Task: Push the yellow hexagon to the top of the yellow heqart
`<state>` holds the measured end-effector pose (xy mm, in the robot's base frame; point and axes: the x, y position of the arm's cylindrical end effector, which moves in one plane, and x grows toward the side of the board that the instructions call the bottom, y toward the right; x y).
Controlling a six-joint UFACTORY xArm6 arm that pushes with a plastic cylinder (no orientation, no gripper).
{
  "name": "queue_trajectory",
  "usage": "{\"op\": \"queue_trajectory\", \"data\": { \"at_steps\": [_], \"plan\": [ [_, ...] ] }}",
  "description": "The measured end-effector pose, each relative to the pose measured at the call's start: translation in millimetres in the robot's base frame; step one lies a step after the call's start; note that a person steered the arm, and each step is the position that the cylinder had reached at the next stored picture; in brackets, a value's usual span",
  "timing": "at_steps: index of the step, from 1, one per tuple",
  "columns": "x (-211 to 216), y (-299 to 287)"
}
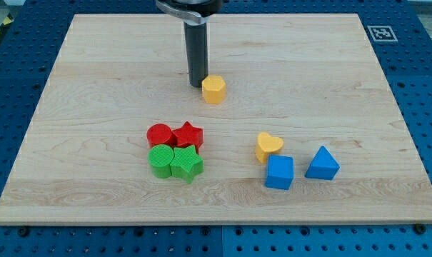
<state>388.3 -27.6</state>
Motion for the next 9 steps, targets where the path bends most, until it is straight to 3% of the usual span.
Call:
{"op": "queue_trajectory", "data": {
  "at_steps": [4,6,9],
  "plan": [
    [6.3,59.2],
    [-18.6,40.8],
    [18.5,21.5]
  ]
}}
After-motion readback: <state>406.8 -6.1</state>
